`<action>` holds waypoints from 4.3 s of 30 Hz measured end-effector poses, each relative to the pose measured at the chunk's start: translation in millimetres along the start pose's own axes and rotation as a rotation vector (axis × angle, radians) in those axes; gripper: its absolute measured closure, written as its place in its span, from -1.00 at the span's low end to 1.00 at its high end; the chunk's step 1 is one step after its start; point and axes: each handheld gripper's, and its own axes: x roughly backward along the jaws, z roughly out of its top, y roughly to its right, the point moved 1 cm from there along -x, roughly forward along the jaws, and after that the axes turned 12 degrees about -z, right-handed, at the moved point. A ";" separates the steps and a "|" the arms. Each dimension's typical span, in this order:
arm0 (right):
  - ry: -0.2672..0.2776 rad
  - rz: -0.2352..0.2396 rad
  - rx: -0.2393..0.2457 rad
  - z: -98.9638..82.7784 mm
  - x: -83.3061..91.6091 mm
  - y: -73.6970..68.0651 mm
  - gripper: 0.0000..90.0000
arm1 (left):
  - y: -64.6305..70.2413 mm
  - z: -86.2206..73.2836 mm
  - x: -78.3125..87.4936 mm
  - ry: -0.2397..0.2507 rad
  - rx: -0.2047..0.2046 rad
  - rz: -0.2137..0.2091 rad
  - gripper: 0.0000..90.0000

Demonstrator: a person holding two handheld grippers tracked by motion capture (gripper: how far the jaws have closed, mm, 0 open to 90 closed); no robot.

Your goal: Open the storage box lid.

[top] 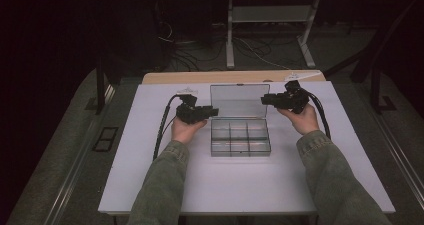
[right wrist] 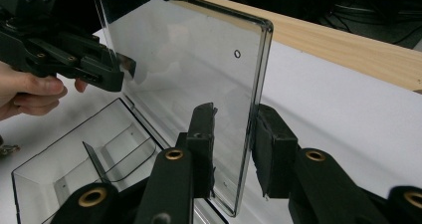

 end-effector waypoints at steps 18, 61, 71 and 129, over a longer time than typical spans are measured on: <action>-0.010 0.001 -0.015 -2.5 -6.5 4.5 0.55 | -1.3 -4.0 -5.5 -0.035 -0.005 -0.013 0.63; -0.114 0.022 -0.153 -36.1 -41.1 11.3 0.35 | -10.2 -6.8 -10.4 -0.016 0.053 0.010 0.47; -0.114 0.050 -0.214 -44.0 -44.7 15.0 0.26 | -13.2 -7.9 -12.0 -0.008 0.076 0.020 0.33; -0.037 0.010 -0.098 -51.5 23.3 -32.0 -0.99 | 12.5 -2.6 26.3 -0.037 0.011 0.017 -0.97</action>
